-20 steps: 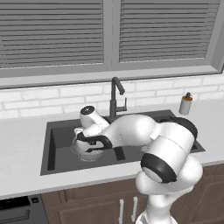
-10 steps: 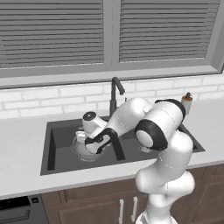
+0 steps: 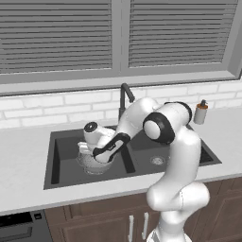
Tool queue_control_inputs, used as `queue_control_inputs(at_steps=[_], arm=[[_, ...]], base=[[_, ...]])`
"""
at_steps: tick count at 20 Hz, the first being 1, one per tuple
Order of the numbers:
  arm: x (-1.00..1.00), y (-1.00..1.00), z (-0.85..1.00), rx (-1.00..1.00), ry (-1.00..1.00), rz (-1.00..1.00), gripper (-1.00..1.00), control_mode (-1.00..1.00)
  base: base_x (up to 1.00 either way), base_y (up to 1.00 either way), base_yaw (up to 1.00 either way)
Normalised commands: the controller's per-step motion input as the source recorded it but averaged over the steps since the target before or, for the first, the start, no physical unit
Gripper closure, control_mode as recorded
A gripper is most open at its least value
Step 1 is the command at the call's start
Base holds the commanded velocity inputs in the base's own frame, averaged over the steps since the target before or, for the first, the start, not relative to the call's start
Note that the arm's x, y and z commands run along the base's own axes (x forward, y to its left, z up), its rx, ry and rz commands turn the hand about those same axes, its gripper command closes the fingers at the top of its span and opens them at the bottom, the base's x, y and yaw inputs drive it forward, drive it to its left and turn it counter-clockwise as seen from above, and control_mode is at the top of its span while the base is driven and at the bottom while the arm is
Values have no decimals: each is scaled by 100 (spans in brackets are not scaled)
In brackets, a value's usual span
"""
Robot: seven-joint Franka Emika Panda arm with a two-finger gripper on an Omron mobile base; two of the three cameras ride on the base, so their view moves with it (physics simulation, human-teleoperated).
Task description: Put the colander in the sink, put the orange in the colander, and turn on the sink faucet and pour water over the colander.
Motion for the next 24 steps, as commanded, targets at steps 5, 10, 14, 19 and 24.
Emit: queue_control_inputs(at_steps=[5,10,14,19,24], arm=[[33,0,-39,-5,3,0,-100,-100],[14,0,-16,-1,1,0,-100,-100],[0,0,30,2,0,0,-100,-100],[0,-6,95,9,0,0,-100,-100],[-14,-22,100,15,-6,0,-100,-100]], base=[[0,0,0],[0,0,0],[0,0,0],[0,0,0],[0,0,0]])
